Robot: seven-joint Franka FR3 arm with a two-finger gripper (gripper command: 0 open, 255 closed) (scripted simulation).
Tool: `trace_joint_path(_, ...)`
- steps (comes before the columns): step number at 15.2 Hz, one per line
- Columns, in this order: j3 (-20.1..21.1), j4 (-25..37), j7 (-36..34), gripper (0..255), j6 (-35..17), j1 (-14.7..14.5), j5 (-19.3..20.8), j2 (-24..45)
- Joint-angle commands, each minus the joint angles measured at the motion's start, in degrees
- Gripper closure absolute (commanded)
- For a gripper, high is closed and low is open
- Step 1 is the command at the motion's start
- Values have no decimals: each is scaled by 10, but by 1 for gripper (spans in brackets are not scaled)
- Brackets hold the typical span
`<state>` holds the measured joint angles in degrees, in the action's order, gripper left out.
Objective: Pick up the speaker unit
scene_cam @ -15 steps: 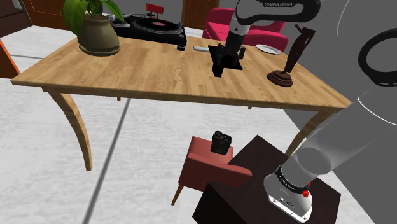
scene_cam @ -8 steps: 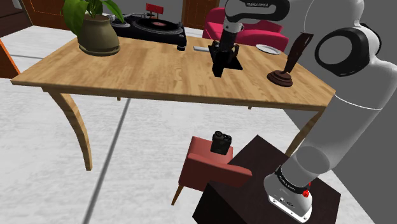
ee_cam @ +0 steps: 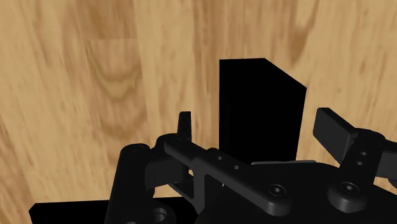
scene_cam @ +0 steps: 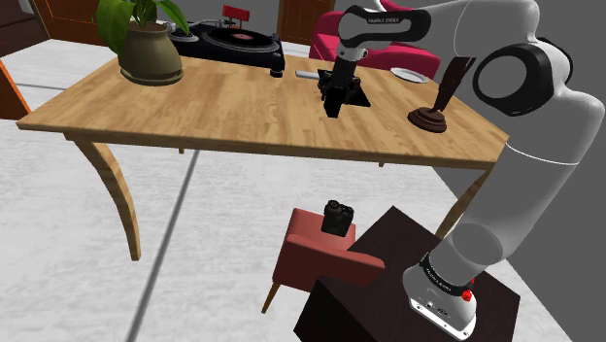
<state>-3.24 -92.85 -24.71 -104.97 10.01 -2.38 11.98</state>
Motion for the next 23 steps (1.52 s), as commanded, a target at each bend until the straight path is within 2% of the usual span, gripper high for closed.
trace_joint_path(1,0,-6,0,0,-6,0,0,0)
trace_joint_path(2,0,-7,0,255,-6,0,0,-1)
trace_joint_path(11,0,-6,0,255,-6,0,0,0)
trace_joint_path(23,0,91,-3,255,87,1,0,4)
